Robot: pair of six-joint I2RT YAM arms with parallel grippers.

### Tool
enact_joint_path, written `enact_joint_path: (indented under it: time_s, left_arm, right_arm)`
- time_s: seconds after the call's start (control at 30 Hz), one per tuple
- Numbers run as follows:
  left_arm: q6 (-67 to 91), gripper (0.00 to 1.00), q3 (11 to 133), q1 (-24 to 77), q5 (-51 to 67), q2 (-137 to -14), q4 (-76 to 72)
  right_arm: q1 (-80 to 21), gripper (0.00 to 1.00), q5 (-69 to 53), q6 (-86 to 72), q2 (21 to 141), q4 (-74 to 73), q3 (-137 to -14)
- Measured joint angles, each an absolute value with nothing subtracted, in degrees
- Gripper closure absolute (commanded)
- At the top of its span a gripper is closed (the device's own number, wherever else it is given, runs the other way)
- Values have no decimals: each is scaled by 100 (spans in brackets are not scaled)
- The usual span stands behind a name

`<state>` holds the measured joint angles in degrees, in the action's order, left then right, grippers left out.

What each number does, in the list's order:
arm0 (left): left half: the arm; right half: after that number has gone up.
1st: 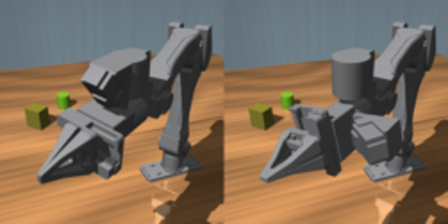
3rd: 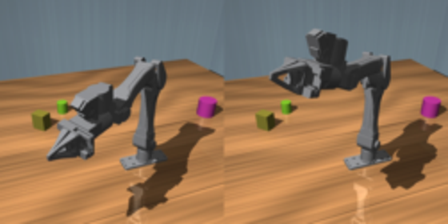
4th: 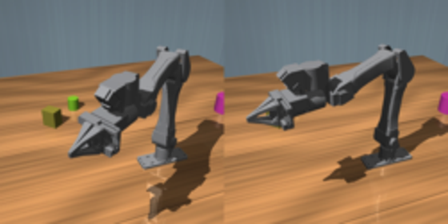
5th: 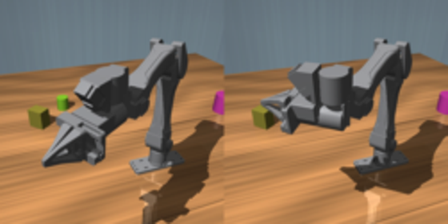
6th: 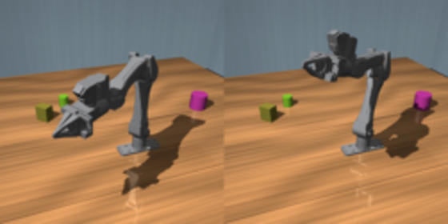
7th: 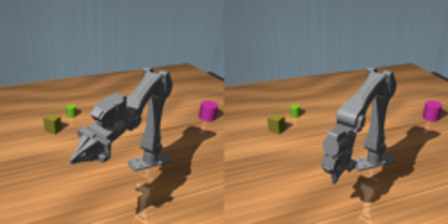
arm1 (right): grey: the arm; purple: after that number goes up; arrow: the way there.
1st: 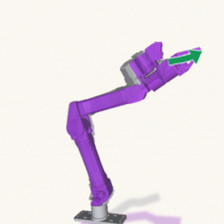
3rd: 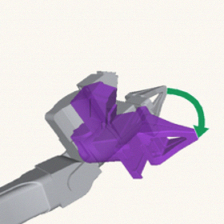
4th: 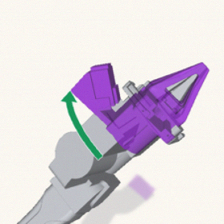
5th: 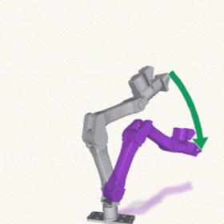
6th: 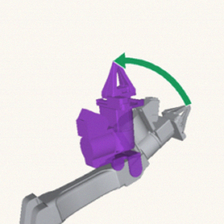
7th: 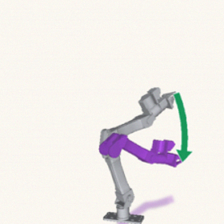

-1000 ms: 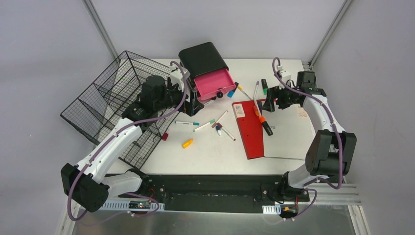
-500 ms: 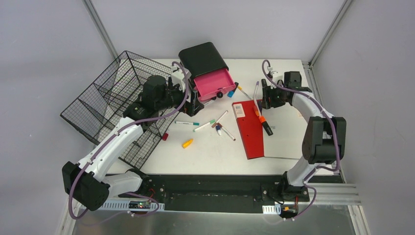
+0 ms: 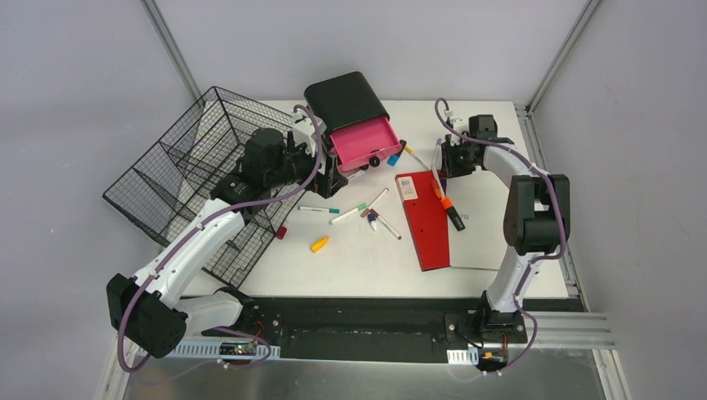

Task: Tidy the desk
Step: Pick up the stationery from the center of the board.

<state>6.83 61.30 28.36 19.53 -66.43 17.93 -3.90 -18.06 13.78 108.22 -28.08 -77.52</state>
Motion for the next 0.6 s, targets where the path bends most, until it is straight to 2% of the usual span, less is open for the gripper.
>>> enact_joint_path:
  time_s: [0.6]
  left_arm:
    - [685,1,6130,2836,1968,-6685,1793]
  right_arm:
    - [-445,70,-1564,1293,11227,-2814,-7891]
